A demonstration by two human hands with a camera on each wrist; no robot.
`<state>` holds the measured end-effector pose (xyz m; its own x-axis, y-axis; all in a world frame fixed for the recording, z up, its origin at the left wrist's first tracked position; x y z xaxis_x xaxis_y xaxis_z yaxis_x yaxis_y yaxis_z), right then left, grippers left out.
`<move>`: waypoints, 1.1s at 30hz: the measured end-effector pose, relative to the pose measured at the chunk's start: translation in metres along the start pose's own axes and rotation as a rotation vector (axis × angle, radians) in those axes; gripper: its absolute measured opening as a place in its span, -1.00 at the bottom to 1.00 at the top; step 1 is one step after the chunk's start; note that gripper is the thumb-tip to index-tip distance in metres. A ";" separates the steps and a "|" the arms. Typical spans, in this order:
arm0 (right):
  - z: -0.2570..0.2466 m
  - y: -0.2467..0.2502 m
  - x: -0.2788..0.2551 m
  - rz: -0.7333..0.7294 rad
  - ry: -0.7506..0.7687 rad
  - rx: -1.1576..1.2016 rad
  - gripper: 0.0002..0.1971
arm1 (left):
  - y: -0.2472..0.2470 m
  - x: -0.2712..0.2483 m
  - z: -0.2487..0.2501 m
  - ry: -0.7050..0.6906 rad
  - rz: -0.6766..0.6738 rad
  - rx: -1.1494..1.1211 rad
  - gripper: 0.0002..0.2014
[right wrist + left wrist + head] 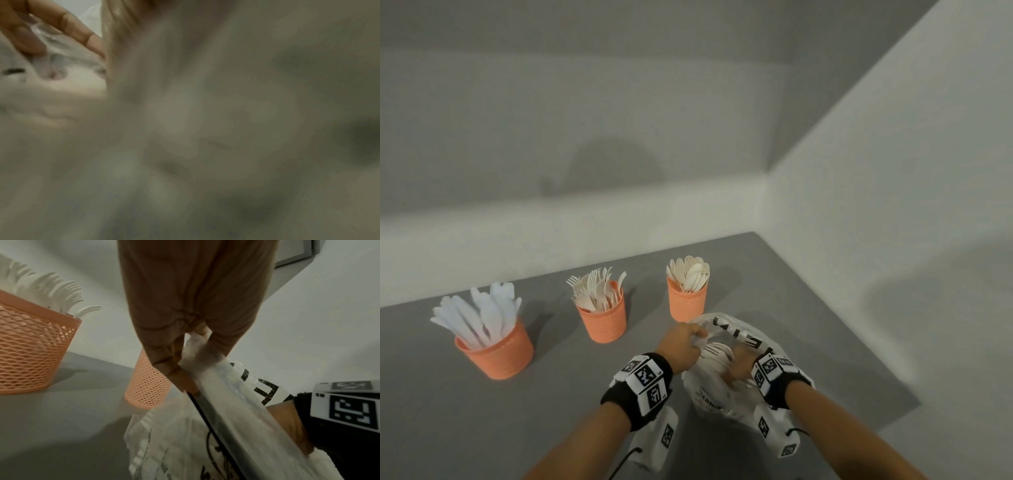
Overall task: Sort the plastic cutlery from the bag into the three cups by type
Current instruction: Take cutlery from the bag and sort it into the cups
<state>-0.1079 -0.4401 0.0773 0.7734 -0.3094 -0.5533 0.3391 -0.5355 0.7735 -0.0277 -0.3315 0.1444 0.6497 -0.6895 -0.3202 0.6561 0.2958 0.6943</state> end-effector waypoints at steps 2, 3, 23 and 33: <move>0.006 -0.002 0.001 -0.032 -0.030 0.004 -0.41 | -0.001 0.005 -0.001 0.013 -0.010 -0.025 -0.61; 0.008 -0.002 0.001 -0.050 -0.040 0.017 -0.42 | -0.001 0.008 -0.001 0.017 -0.018 -0.030 -0.62; 0.007 0.024 -0.012 0.094 0.077 0.418 -0.52 | -0.011 0.021 0.009 -0.013 -0.069 -0.122 -0.64; 0.000 0.040 -0.031 0.210 0.165 0.425 -0.84 | -0.006 0.022 0.003 0.084 0.045 -0.176 -0.51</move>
<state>-0.1187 -0.4514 0.1254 0.8877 -0.3346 -0.3162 -0.0545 -0.7584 0.6495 -0.0185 -0.3501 0.1352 0.7046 -0.6179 -0.3490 0.6779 0.4407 0.5883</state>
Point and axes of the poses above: each hand's wrist, its own x-axis towards the middle knuckle, its own y-axis out of the back of the hand, z = x × y, the point moved 7 cm from there along x, towards the middle knuckle, and after that the axes turned 8 degrees about y, right-handed, at the moved point
